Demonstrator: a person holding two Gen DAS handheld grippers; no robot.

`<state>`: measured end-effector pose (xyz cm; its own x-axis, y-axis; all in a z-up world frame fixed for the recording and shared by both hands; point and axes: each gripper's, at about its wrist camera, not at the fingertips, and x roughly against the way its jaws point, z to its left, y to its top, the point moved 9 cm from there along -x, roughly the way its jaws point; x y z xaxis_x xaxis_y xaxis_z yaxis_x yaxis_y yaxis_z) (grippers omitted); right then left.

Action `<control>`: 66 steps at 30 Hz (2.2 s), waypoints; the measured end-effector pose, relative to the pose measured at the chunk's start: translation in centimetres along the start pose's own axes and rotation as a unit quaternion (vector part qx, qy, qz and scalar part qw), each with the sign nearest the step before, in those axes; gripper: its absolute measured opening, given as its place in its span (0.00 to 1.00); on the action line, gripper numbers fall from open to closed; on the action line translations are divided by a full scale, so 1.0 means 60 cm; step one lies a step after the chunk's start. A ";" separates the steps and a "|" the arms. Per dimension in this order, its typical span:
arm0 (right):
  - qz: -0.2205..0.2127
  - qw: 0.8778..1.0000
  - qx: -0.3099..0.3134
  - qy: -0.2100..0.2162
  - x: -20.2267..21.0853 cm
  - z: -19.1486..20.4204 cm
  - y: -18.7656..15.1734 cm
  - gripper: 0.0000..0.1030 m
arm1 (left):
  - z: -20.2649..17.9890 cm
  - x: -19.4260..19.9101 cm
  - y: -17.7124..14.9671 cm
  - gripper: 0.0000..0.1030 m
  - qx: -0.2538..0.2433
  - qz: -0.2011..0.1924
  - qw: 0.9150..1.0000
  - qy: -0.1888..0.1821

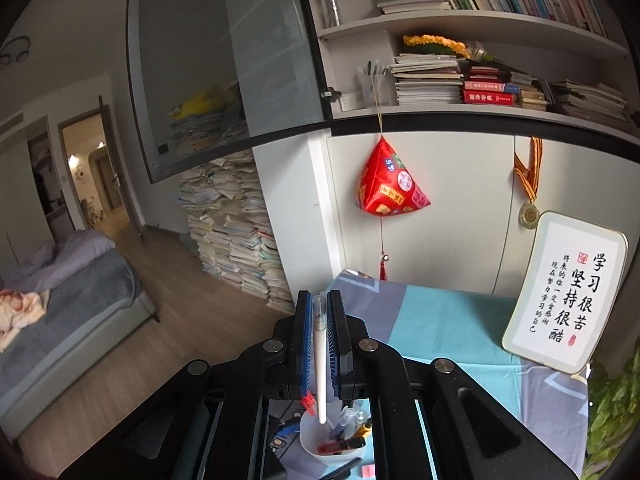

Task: Organize stationery
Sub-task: 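Lift the white pen with the right tool and drop it into the cup, then move the right tool to the clear pen with green grip and grasp it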

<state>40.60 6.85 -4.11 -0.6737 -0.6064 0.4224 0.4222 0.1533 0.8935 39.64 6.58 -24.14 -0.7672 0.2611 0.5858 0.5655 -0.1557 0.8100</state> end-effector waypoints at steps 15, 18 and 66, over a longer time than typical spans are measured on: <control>0.066 0.997 -0.023 0.013 -0.080 -0.031 -0.082 0.08 | 0.000 0.000 0.000 0.73 0.000 0.000 1.000 0.000; 0.074 0.997 -0.026 0.014 -0.081 -0.035 -0.093 0.08 | -0.001 0.000 0.000 0.73 0.000 0.000 1.000 0.000; 0.283 0.918 -0.188 -0.204 -0.080 -0.372 -0.363 0.31 | -0.002 -0.001 0.000 0.73 0.001 0.001 1.000 0.000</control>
<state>48.16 -11.01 -29.02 -0.4198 -0.1587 0.8936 0.9029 0.0272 0.4290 39.66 6.43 -24.15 -0.7661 0.2604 0.5877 0.5677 -0.1547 0.8086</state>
